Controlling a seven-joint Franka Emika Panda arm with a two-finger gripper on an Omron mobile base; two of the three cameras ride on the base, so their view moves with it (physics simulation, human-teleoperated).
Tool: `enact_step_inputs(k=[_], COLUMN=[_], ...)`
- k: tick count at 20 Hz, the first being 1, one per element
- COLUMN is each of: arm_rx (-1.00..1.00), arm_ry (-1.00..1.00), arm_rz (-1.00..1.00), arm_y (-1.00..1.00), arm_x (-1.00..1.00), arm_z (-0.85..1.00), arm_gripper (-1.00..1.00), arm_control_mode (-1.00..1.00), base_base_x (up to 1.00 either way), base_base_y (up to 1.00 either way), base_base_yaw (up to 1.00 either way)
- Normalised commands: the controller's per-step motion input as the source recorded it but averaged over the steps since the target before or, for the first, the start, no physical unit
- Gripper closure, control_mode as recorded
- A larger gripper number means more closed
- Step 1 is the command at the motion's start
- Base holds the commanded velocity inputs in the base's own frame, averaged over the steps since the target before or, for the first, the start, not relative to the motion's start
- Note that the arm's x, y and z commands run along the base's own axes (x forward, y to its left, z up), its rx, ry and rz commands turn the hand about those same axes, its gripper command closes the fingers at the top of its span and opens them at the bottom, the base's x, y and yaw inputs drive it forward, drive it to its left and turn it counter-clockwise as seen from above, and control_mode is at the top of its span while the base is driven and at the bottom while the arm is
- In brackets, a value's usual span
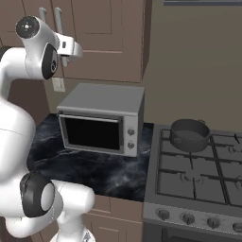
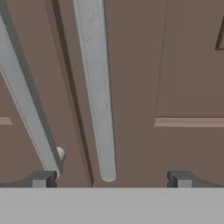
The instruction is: Open the cabinet and move the ladle to the pot. Then close the cabinet.
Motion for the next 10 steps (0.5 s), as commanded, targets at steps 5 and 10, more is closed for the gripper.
enact_step_inputs(k=[5, 10], arm_rx=[0.0, 0.0], arm_ry=[-0.03, -0.06], arm_rz=[0.0, 0.0], arm_y=[0.0, 0.01], arm_x=[0.22, 0.23], arm_z=[-0.04, -0.07], arm_gripper=[-1.0, -1.0], arm_control_mode=[-1.0, -1.0], base_base_x=[0.0, 0.0], base_base_y=[0.0, 0.0], base_base_yaw=[0.0, 0.0])
